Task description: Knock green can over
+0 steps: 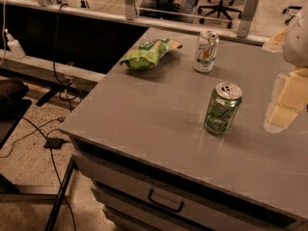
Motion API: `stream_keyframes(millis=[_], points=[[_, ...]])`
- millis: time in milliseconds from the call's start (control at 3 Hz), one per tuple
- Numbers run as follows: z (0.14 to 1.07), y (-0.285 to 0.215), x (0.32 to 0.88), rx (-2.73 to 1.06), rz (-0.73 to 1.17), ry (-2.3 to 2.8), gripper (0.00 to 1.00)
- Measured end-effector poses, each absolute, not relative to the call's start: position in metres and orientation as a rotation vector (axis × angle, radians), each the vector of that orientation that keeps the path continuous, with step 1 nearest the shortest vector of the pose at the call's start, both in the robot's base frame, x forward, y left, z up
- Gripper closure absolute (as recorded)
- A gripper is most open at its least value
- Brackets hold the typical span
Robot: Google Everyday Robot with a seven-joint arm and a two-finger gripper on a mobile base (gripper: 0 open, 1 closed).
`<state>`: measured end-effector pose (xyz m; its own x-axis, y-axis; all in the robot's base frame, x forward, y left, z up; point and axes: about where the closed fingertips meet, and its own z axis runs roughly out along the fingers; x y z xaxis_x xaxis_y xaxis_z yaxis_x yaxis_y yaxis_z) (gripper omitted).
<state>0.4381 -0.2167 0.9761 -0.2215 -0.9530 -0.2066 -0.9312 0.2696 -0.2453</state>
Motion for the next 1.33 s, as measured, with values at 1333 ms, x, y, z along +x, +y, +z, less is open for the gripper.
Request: stream_keyframes(millis=[1333], points=[[0.934, -0.231, 0.45, -1.482, 0.251, 2.166, 0.0]])
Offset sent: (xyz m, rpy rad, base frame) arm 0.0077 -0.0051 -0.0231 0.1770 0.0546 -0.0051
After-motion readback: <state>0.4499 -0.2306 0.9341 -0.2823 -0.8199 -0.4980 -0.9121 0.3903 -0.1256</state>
